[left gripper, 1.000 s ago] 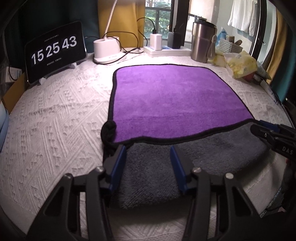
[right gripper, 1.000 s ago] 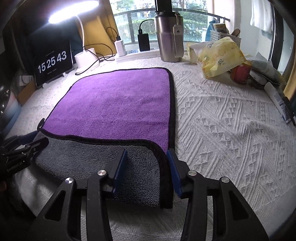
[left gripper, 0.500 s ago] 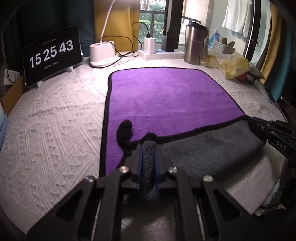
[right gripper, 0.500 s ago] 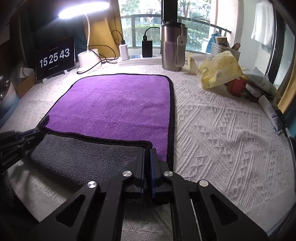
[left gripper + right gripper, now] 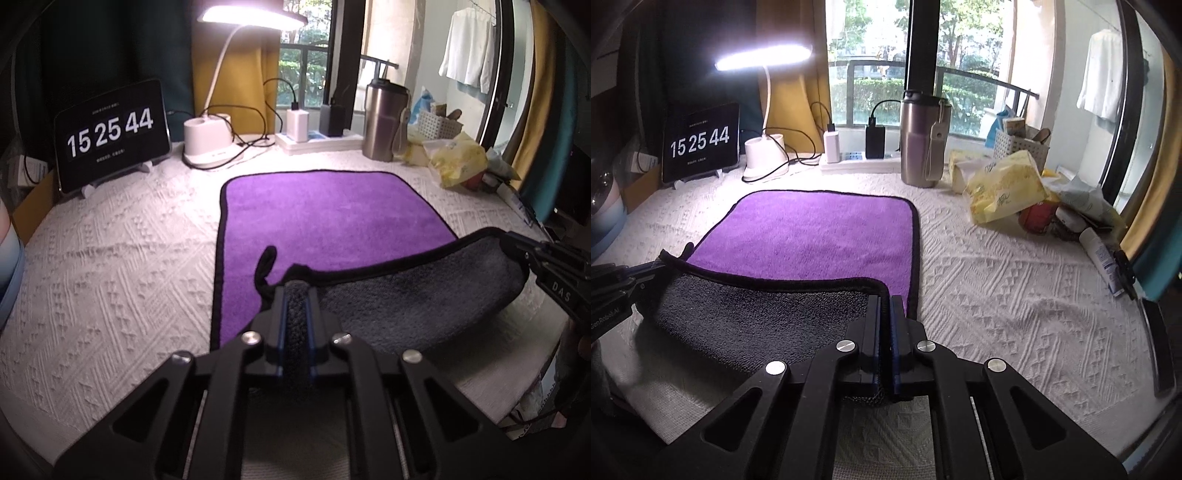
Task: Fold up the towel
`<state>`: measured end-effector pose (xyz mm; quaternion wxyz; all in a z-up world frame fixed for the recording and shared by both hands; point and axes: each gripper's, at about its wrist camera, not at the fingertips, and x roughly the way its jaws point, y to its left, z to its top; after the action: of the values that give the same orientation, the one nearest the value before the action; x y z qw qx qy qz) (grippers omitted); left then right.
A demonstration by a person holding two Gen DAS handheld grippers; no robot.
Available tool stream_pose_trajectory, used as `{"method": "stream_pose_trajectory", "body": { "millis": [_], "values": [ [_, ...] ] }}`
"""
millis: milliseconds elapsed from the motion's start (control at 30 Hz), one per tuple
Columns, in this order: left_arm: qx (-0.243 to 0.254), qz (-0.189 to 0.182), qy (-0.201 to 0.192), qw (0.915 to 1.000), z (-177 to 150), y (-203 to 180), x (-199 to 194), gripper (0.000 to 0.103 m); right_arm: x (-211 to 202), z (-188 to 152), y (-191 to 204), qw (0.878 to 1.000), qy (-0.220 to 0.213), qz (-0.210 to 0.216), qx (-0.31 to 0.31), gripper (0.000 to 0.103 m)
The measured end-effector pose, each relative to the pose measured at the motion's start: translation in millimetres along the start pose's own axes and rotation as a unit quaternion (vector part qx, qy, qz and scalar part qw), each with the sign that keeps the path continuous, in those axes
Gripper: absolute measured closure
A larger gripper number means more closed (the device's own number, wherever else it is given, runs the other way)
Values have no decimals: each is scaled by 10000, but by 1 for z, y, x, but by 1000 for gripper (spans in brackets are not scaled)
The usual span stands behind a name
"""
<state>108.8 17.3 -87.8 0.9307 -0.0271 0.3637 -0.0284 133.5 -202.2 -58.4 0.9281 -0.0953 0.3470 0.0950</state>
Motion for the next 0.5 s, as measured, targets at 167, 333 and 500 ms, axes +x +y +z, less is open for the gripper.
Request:
{"method": "stream_pose_trajectory", "body": {
  "millis": [167, 333, 500],
  "values": [
    [-17, 17, -127, 9999, 9, 2, -3, 94, -4, 10, -2, 9999, -159, -67, 9, 98],
    [-44, 36, -289, 9996, 20, 3, -3, 94, -5, 19, -3, 9996, -256, -102, -32, 98],
    [-110, 70, -402, 9991, 28, 4, -3, 94, -5, 29, -4, 9993, -339, -109, -88, 98]
  ]
}}
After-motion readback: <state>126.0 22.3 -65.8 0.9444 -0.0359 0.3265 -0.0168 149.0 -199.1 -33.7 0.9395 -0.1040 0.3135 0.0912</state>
